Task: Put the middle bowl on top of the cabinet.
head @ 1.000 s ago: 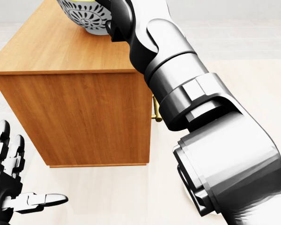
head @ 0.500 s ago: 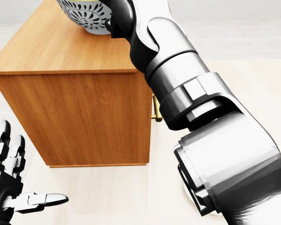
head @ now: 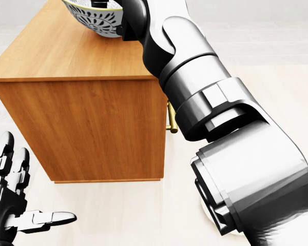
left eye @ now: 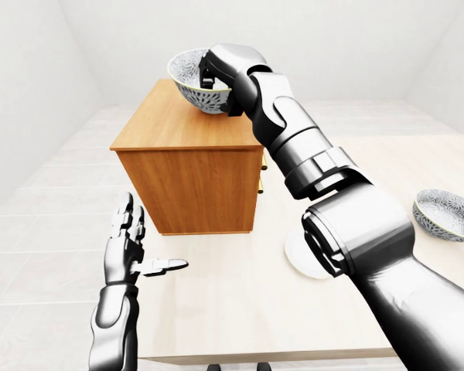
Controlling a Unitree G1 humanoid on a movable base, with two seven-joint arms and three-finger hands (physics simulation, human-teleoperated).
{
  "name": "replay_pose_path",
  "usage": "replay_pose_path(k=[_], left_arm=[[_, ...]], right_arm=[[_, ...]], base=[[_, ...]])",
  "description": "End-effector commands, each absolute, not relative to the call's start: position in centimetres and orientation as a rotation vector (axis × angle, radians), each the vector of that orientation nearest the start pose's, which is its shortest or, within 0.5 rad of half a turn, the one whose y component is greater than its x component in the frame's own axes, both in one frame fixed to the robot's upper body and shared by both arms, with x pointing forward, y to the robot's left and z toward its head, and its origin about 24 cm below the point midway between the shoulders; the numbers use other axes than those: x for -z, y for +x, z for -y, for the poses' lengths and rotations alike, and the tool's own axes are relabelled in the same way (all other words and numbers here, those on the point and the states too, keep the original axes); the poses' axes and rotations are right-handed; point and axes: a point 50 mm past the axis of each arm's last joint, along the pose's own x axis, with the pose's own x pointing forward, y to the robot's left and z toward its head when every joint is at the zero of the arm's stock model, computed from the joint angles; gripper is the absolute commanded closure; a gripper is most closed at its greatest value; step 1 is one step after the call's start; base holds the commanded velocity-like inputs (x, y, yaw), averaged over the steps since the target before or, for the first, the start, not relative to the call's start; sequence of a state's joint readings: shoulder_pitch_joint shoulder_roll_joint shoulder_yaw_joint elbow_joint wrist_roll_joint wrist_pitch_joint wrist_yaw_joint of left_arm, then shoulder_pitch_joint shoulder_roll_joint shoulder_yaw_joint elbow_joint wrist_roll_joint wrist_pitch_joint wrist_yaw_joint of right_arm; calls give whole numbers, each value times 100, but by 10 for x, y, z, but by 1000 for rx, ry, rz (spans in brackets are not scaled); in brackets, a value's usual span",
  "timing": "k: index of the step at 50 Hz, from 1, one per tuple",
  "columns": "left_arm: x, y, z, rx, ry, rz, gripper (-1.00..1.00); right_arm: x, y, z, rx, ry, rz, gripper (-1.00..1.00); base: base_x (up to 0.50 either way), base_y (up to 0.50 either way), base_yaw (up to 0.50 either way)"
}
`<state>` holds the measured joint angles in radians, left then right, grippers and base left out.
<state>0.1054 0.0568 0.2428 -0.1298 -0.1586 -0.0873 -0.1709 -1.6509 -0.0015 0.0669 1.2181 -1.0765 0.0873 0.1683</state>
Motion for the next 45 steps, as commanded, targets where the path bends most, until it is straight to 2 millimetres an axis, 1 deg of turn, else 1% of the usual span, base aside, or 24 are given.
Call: replay_pose_path(k=[1,8,15,21,25,29,31,32,35,45], left_arm=[[-62,225,-216,-91,-46,149,-100],[-63,225,-216,-92,-45,151,-100],[-64,224,-217,-93,-44,156,-100],[-62,224,-216,-91,-44,148,-100],[-63,224,-217,-92,-44,152,-100],[-61,224,-216,-92,-44,145,-100],[-60,225,-217,-93,-45,142,-100],[-60,225,-217,-93,-45,142,-100],[-60,225,-216,-92,-45,141,-100],[-60,225,-216,-91,-46,141,-100]], right_arm=[[-303,411,8,-211,-1398,315,26],[-304,410,7,-212,-1397,319,25],[-306,410,6,-211,-1398,323,17],[-306,410,6,-209,-1398,324,-1],[-305,410,6,-209,-1398,323,-20],[-304,410,6,-209,-1399,322,-22],[-306,410,6,-209,-1396,325,-30],[-306,410,6,-209,-1396,325,-30],[-306,410,6,-208,-1396,326,-40],[-306,410,6,-207,-1397,326,-46]], base=[[0,0,0],[0,0,0],[0,0,0],[0,0,0],[0,0,0],[0,0,0],[0,0,0],[0,0,0],[0,0,0],[0,0,0]])
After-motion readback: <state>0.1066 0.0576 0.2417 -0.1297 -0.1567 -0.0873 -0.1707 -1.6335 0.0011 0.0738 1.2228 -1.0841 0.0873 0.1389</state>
